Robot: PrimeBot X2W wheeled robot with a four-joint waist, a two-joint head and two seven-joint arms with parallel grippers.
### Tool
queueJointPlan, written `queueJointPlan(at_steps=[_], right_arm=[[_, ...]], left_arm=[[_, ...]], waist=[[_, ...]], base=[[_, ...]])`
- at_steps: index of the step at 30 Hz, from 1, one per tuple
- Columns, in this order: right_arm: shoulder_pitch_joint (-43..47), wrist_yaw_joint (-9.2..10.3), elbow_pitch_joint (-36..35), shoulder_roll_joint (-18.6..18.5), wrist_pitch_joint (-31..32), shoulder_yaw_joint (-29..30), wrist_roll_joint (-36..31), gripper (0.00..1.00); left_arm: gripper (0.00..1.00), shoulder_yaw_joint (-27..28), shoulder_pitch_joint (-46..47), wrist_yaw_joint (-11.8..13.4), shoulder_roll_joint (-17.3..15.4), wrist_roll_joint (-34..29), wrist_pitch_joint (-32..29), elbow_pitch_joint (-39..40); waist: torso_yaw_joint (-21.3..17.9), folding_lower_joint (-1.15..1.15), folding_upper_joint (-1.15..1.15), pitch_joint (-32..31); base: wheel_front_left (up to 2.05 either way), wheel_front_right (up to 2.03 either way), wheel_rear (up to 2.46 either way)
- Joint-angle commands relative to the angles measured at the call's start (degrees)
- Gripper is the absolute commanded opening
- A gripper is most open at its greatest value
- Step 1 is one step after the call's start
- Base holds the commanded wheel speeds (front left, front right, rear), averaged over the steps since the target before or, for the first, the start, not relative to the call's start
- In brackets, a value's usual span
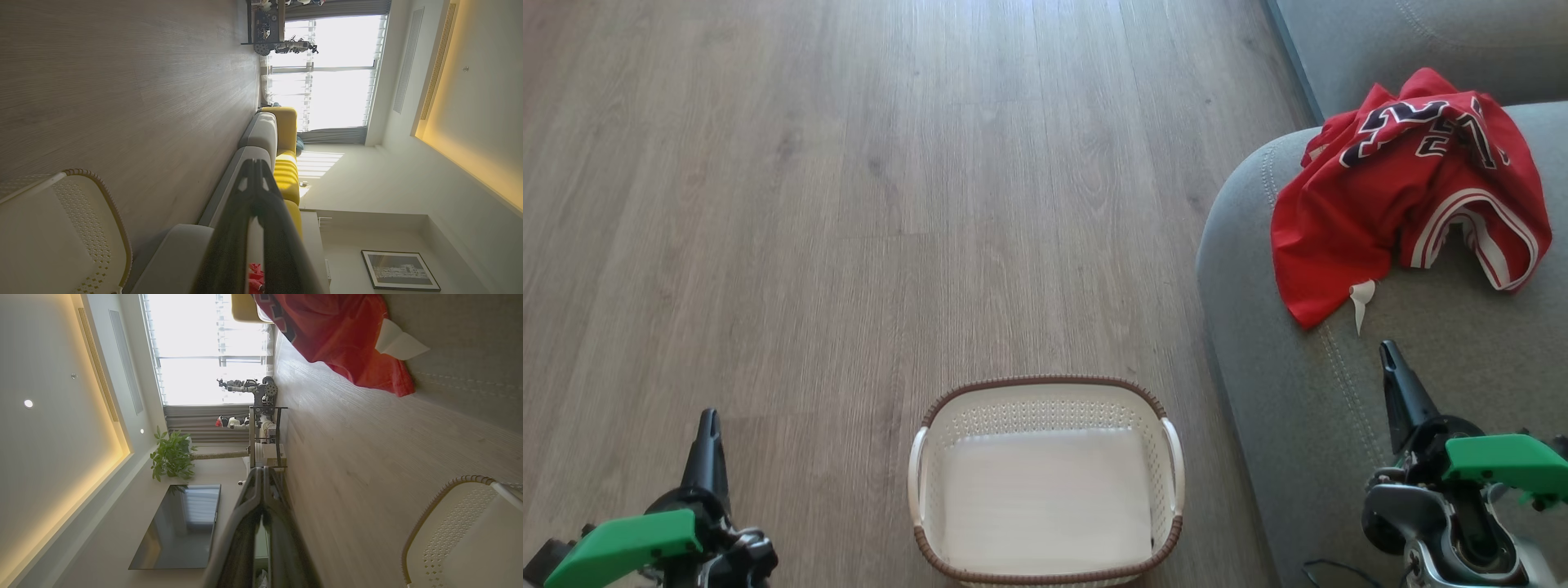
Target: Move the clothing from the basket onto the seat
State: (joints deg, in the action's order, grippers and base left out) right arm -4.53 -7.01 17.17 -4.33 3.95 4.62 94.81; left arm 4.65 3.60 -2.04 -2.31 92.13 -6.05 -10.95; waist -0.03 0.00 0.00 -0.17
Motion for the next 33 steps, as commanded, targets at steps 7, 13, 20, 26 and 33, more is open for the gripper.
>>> queueJointPlan(at_steps=[7, 13, 20, 26, 33], right_arm=[[-2.8, -0.47, -2.4, -1.5, -0.4, -1.8, 0.7, 0.00], [-2.8, -0.47, -2.4, -1.8, -0.7, -2.2, 1.0, 0.00], [-2.7, -0.47, -2.4, -2.1, -1.0, -2.6, 1.3, 0.00], [-2.7, -0.47, -2.5, -2.3, -1.3, -2.9, 1.6, 0.00], [-2.7, -0.47, -2.5, -2.7, -1.6, -3.4, 2.0, 0.00]], left_arm=[[0.00, 2.0, 2.3, -0.5, -0.6, 0.0, -0.4, 2.1], [0.00, 2.0, 2.3, -0.5, -0.6, 0.0, -0.4, 2.1], [0.00, 2.0, 2.3, -0.5, -0.6, 0.0, -0.4, 2.1], [0.00, 2.0, 2.3, -0.5, -0.6, 0.0, -0.4, 2.1], [0.00, 2.0, 2.3, -0.5, -0.6, 0.0, -0.4, 2.1]], waist=[[0.0, 0.00, 0.00, 0.0], [0.0, 0.00, 0.00, 0.0], [0.0, 0.00, 0.00, 0.0], [0.0, 0.00, 0.00, 0.0], [0.0, 0.00, 0.00, 0.0]], base=[[0.00, 0.00, 0.00], [0.00, 0.00, 0.00], [0.00, 0.00, 0.00], [0.00, 0.00, 0.00], [0.00, 0.00, 0.00]])
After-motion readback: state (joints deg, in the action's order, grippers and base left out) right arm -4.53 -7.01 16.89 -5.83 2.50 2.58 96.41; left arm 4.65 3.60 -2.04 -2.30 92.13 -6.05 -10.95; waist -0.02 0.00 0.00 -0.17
